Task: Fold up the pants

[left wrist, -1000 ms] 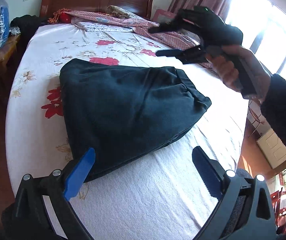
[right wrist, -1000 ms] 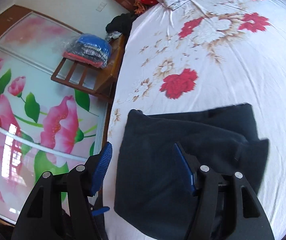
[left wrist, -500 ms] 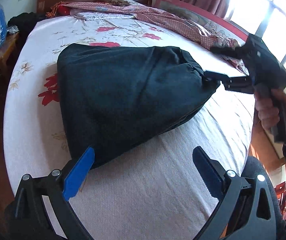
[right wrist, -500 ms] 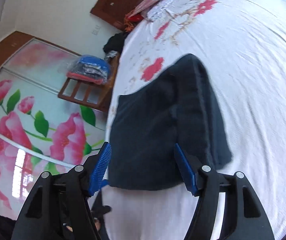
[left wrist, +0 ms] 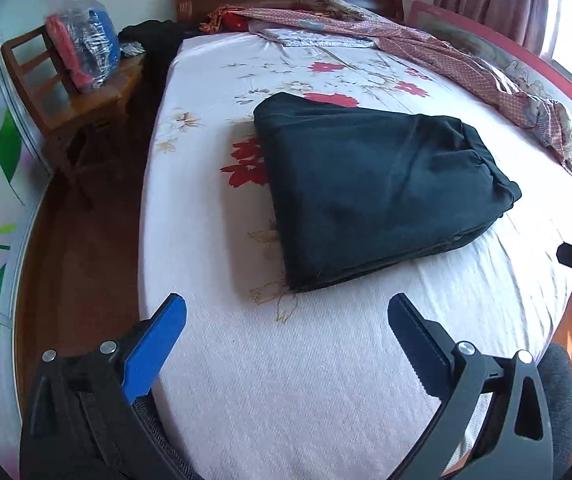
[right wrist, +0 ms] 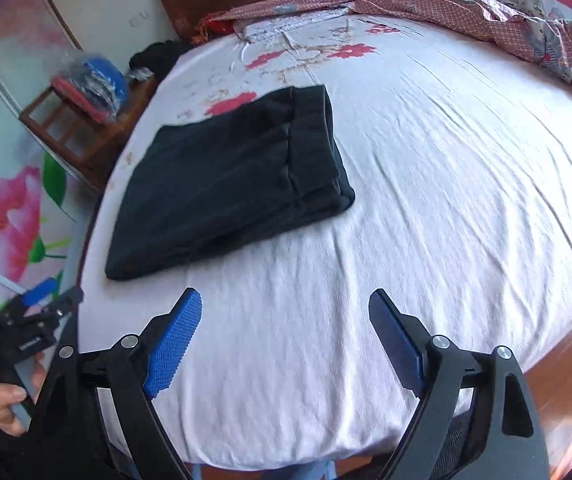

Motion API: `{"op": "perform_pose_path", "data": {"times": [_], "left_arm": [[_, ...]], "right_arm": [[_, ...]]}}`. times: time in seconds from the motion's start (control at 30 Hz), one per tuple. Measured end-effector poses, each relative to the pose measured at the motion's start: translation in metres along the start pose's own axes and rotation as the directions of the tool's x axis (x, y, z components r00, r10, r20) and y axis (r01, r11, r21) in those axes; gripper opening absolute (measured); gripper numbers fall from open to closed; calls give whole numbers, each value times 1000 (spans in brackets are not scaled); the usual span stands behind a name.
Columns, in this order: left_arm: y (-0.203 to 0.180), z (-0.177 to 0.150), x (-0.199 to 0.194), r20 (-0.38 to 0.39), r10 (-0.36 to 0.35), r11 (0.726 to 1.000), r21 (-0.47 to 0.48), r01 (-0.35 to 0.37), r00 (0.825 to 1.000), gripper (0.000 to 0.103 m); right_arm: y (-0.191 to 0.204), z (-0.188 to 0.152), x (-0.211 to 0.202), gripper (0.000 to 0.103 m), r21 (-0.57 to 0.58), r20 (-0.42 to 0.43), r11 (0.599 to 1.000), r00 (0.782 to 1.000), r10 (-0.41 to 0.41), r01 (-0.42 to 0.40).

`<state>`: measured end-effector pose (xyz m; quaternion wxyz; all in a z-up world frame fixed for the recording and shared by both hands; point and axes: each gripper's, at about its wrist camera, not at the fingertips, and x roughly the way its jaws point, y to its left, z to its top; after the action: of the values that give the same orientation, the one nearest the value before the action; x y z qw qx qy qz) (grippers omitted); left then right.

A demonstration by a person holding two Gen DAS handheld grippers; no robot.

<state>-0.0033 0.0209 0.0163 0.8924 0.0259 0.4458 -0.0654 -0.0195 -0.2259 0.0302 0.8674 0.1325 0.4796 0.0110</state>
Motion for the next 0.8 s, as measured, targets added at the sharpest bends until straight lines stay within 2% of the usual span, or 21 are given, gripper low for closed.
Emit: {"op": "perform_pose_path", "data": {"times": [0.1, 0.2, 0.23, 0.37, 0.43, 0.53, 0.6, 0.67, 0.8], "left_arm": [[-7, -4, -3, -4, 63, 998, 7, -63, 998, 101], [-15, -8, -5, 6, 114, 993, 32, -114, 993, 101], [-17, -9, -6, 11, 148, 988, 40, -148, 989, 101], [-12, -10, -15, 54, 158, 987, 0, -158, 986, 101], [-9, -11, -19, 67, 166, 986, -18, -165, 984, 101], [-4, -13, -29, 89, 140, 988, -74, -134, 986, 101], [-5, -14, -35, 94, 105, 989, -112, -94, 990, 101], [-14, -17, -36, 65, 106, 990, -103, -99, 992, 101], [-30, -24, -43, 73, 130, 991, -45, -127, 989, 101]], "right_arm": [[20, -14, 4, 85, -99, 39, 985, 989, -141, 144], [38, -27, 4, 85, -121, 125, 967, 970, -208, 223], [44, -31, 3, 90, -107, 151, 962, 960, -236, 253], [49, -48, -4, 93, -31, 238, 965, 939, -246, 261], [46, -52, -7, 93, 8, 251, 968, 936, -246, 252], [44, -59, -18, 93, 28, 284, 964, 922, -261, 264], [41, -59, -22, 93, 51, 276, 974, 934, -226, 221], [48, -60, -22, 93, 36, 255, 982, 948, -189, 186], [69, -68, -20, 93, -60, 270, 975, 944, -192, 215]]}}
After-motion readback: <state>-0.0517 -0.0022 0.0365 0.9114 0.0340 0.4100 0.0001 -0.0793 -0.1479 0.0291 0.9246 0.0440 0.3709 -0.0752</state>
